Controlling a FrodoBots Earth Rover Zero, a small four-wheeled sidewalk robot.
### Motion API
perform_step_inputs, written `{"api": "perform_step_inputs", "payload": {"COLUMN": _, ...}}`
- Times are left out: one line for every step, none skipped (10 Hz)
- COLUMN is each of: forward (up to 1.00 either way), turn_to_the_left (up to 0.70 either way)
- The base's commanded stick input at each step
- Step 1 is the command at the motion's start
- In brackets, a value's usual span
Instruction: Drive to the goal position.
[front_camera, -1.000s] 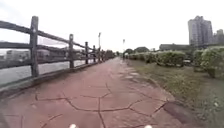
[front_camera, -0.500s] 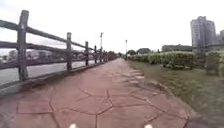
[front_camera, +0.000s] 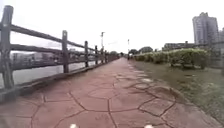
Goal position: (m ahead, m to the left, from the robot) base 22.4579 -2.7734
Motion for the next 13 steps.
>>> {"api": "perform_step_inputs", "payload": {"forward": 0.91, "turn_to_the_left": -0.36}}
{"api": "perform_step_inputs", "payload": {"forward": 0.91, "turn_to_the_left": -0.36}}
{"api": "perform_step_inputs", "payload": {"forward": 0.91, "turn_to_the_left": -0.36}}
{"api": "perform_step_inputs", "payload": {"forward": 0.91, "turn_to_the_left": -0.36}}
{"api": "perform_step_inputs", "payload": {"forward": 0.91, "turn_to_the_left": -0.35}}
{"api": "perform_step_inputs", "payload": {"forward": 0.91, "turn_to_the_left": 0.00}}
{"api": "perform_step_inputs", "payload": {"forward": 0.91, "turn_to_the_left": 0.00}}
{"api": "perform_step_inputs", "payload": {"forward": 0.91, "turn_to_the_left": 0.00}}
{"api": "perform_step_inputs", "payload": {"forward": 0.91, "turn_to_the_left": 0.00}}
{"api": "perform_step_inputs", "payload": {"forward": 0.91, "turn_to_the_left": 0.00}}
{"api": "perform_step_inputs", "payload": {"forward": 0.91, "turn_to_the_left": 0.00}}
{"api": "perform_step_inputs", "payload": {"forward": 0.91, "turn_to_the_left": 0.00}}
{"api": "perform_step_inputs", "payload": {"forward": 0.91, "turn_to_the_left": 0.00}}
